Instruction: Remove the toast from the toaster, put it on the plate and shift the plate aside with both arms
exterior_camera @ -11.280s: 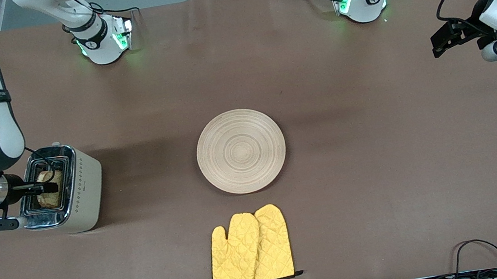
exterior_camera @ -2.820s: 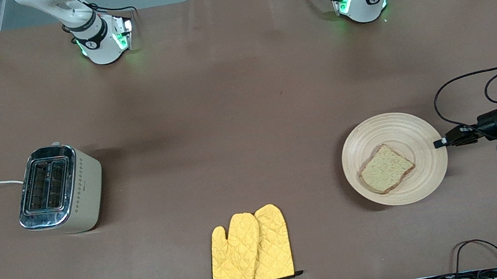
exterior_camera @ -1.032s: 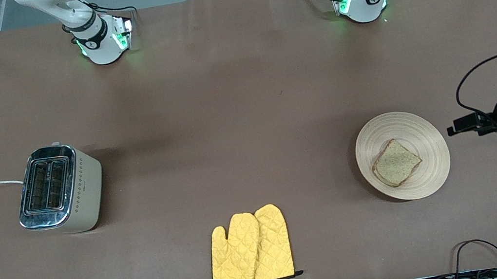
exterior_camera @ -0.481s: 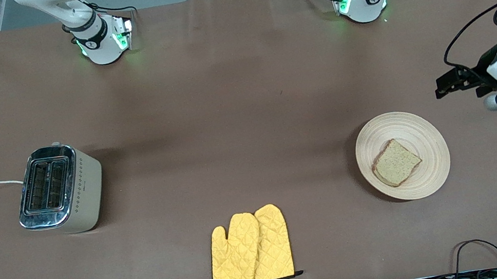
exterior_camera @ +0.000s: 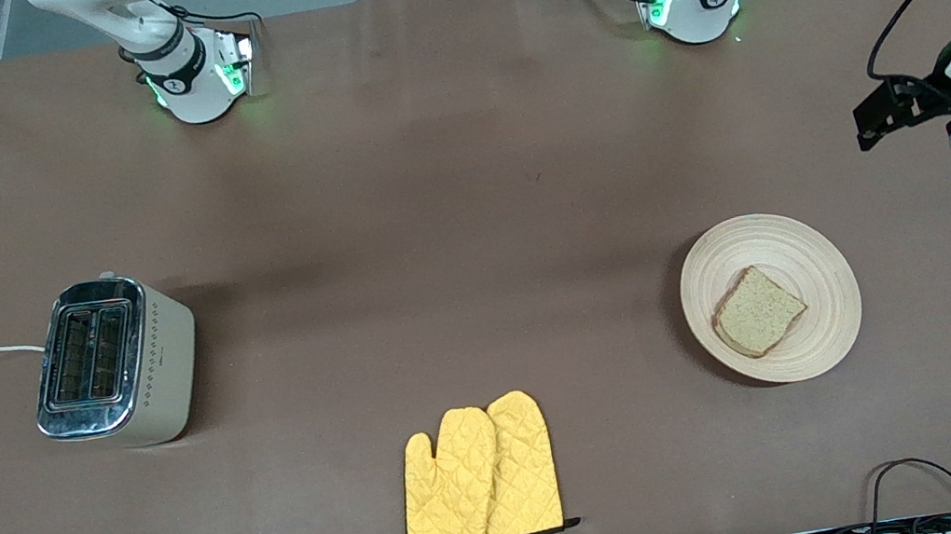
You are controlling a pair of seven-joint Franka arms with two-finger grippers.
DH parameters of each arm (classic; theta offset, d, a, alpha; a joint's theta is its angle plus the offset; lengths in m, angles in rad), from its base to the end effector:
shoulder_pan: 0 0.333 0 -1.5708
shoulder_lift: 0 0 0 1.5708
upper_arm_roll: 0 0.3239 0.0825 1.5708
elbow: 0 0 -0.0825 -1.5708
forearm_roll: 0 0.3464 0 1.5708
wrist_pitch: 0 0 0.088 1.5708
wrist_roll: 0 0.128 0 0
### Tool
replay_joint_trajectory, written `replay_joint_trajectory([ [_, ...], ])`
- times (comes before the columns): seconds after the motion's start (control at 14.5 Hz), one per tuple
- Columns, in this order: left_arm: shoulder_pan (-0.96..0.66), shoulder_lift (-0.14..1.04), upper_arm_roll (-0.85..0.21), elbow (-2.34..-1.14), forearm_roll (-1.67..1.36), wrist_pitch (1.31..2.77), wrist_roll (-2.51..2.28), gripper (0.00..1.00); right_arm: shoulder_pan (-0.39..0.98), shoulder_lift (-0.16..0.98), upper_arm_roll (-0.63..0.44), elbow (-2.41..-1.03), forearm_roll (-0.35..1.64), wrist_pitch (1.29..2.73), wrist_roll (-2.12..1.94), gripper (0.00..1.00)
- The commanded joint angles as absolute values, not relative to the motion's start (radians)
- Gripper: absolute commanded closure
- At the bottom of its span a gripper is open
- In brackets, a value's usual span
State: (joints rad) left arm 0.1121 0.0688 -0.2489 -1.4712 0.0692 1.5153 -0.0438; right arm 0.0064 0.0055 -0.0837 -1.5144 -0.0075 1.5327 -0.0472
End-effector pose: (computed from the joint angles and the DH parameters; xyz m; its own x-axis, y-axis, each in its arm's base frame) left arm 0.5294 -0.0585 0.6147 0.9958 -0.0889 -0.0202 -0.0899 -0.9945 -0.0531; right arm 0.5141 -0.0407 0.6296 0.9995 -0.0304 0.0124 -0.0305 -0.9995 0.0085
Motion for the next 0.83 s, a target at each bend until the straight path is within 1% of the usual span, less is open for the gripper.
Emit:
replay_joint_trajectory([
  [0.0,0.037,0.012,-0.170,-1.495,0.071,1.445,-0.051,0.00,0.017,-0.015,-0.087,-1.531,-0.018,1.531,-0.029,0.00],
  [0.28,-0.029,-0.078,-0.135,-1.598,0.069,1.443,-0.110,0.00,0.017,-0.015,-0.087,-1.531,-0.018,1.529,-0.029,0.00],
  [0.41,-0.023,-0.097,-0.138,-1.606,0.068,1.440,-0.115,0.00,0.015,-0.015,-0.087,-1.531,-0.018,1.529,-0.029,0.00],
  [0.76,-0.017,-0.092,-0.137,-1.592,0.034,1.439,-0.094,0.00,0.015,-0.015,-0.087,-1.531,-0.018,1.529,-0.029,0.00],
])
